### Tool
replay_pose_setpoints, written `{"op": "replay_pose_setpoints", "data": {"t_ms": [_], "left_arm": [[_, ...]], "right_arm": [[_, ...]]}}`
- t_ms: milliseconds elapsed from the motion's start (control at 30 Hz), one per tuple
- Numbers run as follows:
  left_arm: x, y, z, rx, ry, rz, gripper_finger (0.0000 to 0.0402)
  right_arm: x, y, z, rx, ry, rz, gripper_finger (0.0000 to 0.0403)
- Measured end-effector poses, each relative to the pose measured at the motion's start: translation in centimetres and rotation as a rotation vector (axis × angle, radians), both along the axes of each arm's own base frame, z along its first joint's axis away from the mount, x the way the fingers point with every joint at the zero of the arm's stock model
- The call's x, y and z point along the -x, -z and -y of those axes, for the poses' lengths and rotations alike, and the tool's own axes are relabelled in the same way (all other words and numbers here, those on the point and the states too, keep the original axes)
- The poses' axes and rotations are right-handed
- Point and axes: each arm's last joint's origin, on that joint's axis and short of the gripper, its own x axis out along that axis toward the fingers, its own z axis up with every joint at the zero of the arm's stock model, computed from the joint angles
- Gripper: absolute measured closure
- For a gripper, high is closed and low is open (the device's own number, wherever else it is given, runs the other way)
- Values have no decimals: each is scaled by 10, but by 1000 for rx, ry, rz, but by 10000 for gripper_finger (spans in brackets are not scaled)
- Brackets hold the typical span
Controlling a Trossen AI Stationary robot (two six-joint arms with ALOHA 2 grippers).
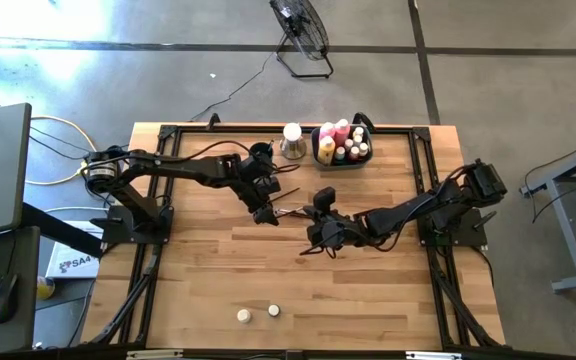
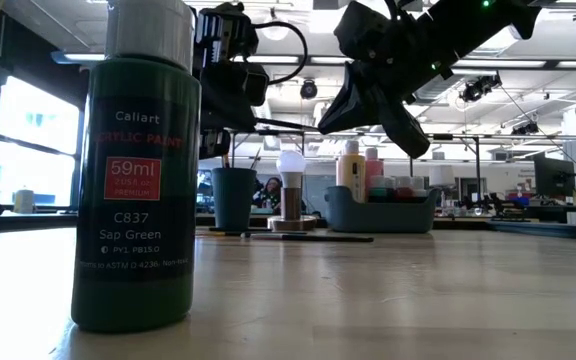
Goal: Pick & Place Paint Supplies
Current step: Put the silver paintbrush into the blue cup
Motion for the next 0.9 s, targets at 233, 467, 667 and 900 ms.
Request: {"op": "replay_pose_setpoints", "data": {"t_ms": [233, 467, 667, 900], "left_arm": [[0, 0, 0, -13, 14, 7, 389], [0, 0, 0, -18, 31, 23, 391], [0, -1, 0, -30, 41, 36, 391], [0, -1, 0, -41, 53, 39, 391]], "right_arm": [[0, -1, -1, 2, 2, 10, 399], [-1, -6, -6, 70, -46, 9, 380], [0, -11, -14, 156, 3, 43, 335], [11, -18, -25, 308, 190, 63, 281]]}}
